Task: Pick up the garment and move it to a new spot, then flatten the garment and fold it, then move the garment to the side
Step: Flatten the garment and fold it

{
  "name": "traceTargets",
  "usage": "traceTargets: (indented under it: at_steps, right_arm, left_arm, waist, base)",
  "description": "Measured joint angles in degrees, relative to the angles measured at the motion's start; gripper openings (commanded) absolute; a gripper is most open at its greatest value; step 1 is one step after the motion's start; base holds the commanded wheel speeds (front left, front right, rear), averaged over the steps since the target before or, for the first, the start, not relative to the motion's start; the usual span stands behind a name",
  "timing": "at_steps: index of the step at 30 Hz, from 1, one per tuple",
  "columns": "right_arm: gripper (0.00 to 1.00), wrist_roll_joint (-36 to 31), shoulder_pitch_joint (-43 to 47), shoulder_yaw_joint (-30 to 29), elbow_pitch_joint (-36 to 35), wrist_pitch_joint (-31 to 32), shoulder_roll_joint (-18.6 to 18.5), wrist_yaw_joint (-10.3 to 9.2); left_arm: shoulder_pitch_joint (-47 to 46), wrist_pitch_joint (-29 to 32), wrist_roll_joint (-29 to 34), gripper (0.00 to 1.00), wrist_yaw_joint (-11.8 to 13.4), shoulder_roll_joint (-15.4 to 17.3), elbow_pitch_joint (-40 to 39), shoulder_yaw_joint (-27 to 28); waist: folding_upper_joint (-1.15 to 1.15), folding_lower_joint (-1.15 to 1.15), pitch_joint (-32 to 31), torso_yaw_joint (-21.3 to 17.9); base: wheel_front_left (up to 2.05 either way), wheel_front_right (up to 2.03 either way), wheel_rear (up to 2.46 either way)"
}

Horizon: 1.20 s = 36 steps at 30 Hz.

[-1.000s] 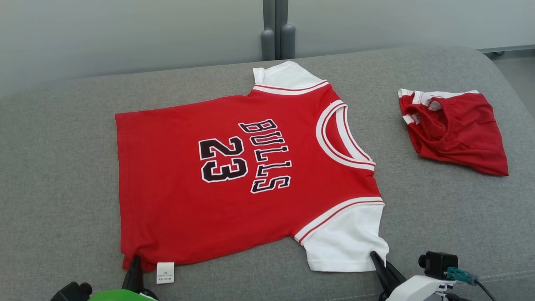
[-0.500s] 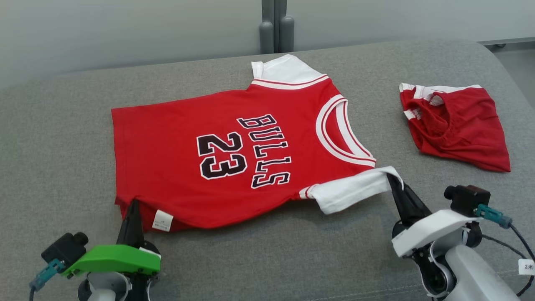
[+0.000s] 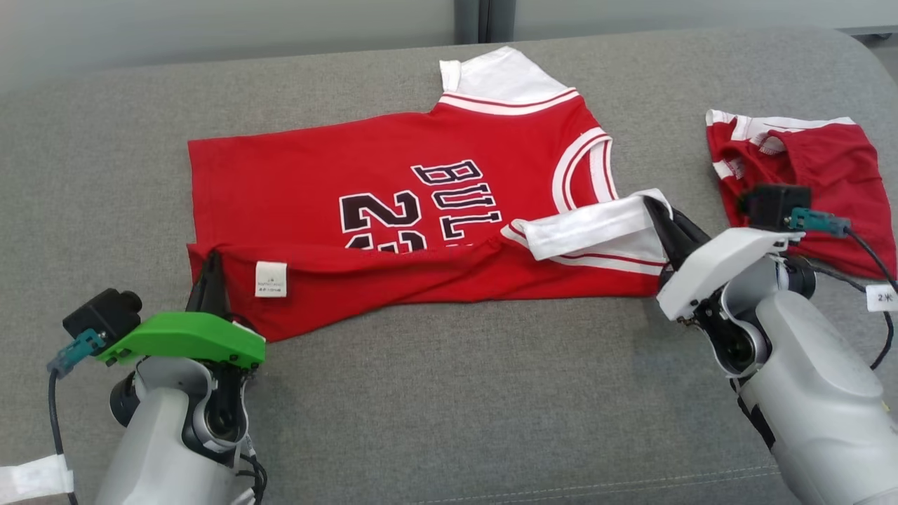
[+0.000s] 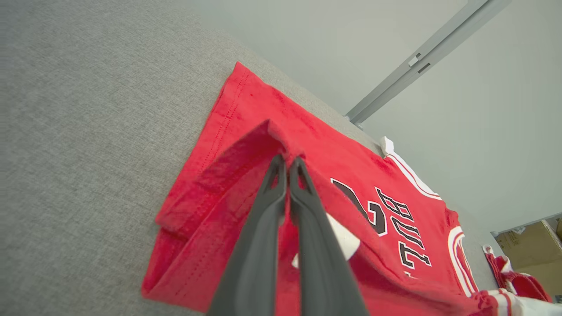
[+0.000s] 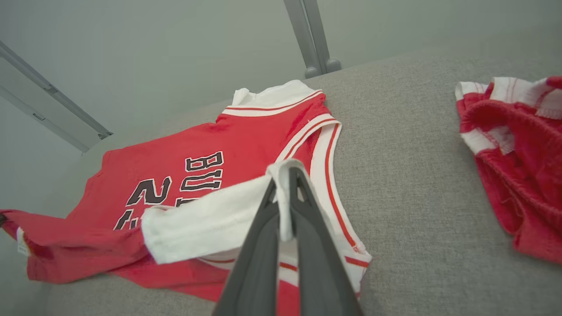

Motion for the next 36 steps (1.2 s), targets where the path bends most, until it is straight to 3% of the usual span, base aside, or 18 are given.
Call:
traceTargets:
  at_steps: [7, 8, 9, 10, 11, 12, 20, 26, 36]
  right_arm:
    - [0.02, -0.41, -5.92, 0.74, 5.7, 3.98, 0.31, -0.57]
    - [0.19, -0.44, -6.46, 0.55, 6.33, 3.98, 0.35, -0.58]
    - [0.36, -0.43, -7.0, 0.34, 6.92, 3.97, 0.53, -0.6]
    - [0.84, -0.38, -7.5, -0.03, 7.49, 3.8, 0.8, -0.86]
    - [1.0, -0.36, -7.97, -0.56, 8.03, 3.44, 1.18, -1.16]
    - [1.0, -0.3, -8.45, -1.11, 8.45, 3.08, 1.55, -1.38]
    - [1.0, 0.66, -12.34, -3.33, 9.51, -1.66, 2.03, -1.52]
    - [1.0, 0.64, -12.55, -3.52, 9.88, -6.33, 1.02, -1.02]
    - [1.0, 3.8, -3.42, -4.97, 11.0, -10.36, 3.92, -0.51]
  left_arm:
    - [-5.45, 0.01, 1.29, 0.0, 0.63, -0.15, 5.52, 0.33]
    - [-6.13, -0.01, 1.46, 0.0, 0.63, -0.26, 5.97, 0.3]
    - [-6.77, -0.04, 1.74, 0.07, 0.63, -0.34, 6.56, 0.31]
    - [-7.42, -0.08, 1.82, 0.36, 0.63, -0.45, 7.25, 0.29]
    - [-7.87, -0.09, 1.99, 0.71, 0.63, -0.46, 7.65, 0.22]
    - [-8.31, -0.27, 2.35, 1.0, 0.63, -0.47, 8.11, 0.09]
    - [-10.91, -1.52, 2.77, 1.0, 0.52, -0.42, 9.89, 0.02]
    - [-10.65, -2.1, 2.65, 1.0, -2.77, -0.47, 10.29, 0.08]
    - [-1.04, -2.6, -1.37, 1.0, -4.94, -0.6, 11.68, 2.44]
  waist:
    - [0.0, 0.0, 3.5, 0.93]
    - [0.0, 0.0, 3.94, 1.05]
    - [0.0, 0.0, 4.34, 1.16]
    - [0.0, 0.0, 4.7, 1.27]
    - [0.0, 0.0, 4.98, 1.38]
    - [0.0, 0.0, 5.21, 1.49]
    - [0.0, 0.0, 5.68, 1.76]
    - [0.0, 0.0, 4.69, 2.04]
    - [0.0, 0.0, 1.78, 2.33]
  base:
    - [0.0, 0.0, 0.0]
    - [0.0, 0.0, 0.0]
    - [0.0, 0.0, 0.0]
    - [0.0, 0.0, 0.0]
    - [0.0, 0.0, 0.0]
    - [0.0, 0.0, 0.0]
    - [0.0, 0.0, 0.0]
    - [0.0, 0.0, 0.0]
    - [0.0, 0.0, 0.0]
